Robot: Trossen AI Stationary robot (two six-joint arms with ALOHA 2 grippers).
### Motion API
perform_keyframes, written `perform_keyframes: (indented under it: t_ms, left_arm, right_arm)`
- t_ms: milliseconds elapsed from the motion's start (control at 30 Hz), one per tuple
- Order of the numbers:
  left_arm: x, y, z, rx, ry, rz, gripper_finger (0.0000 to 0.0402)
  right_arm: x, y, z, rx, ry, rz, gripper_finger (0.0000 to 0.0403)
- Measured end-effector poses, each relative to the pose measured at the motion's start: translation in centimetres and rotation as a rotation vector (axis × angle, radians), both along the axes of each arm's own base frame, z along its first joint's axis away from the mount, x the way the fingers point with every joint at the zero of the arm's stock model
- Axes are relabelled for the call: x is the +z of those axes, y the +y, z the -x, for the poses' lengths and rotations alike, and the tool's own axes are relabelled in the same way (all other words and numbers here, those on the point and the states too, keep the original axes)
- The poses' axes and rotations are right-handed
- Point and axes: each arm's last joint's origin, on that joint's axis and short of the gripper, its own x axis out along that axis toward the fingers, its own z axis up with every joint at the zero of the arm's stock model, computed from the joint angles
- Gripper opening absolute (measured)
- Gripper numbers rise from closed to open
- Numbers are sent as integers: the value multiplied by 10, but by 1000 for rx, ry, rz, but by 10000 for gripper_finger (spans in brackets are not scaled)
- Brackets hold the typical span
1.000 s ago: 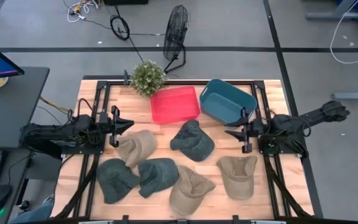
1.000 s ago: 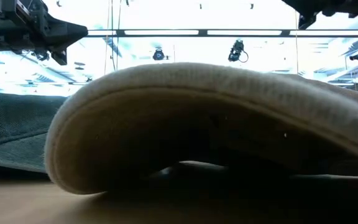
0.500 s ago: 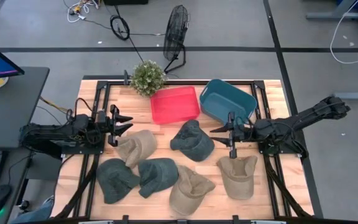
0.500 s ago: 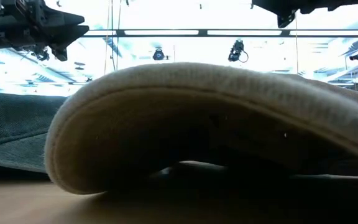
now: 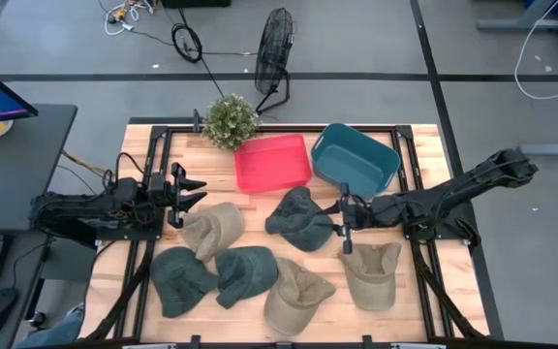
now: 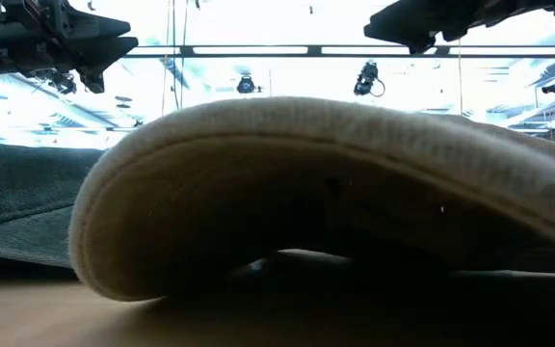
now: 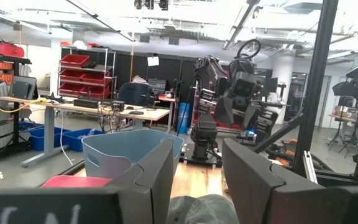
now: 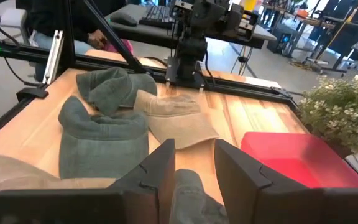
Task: Pick & Place hat
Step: Put the top black cap into the blue bin
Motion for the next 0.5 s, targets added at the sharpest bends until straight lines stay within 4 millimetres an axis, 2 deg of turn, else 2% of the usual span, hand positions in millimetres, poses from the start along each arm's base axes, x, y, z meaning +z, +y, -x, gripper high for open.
perform_keyframes:
  t_ms: [133, 333, 500]
  left_arm:
    - [0, 0, 0, 0, 0, 0, 142]
    - [0, 0, 0, 0, -1, 0, 142]
    - [0, 0, 0, 0, -2, 4, 142]
  right_arm:
    - [1, 3, -8, 34, 12, -9, 119]
    - [6, 11, -30, 213, 38, -53, 119]
    - [-6, 15, -50, 252, 132, -56, 119]
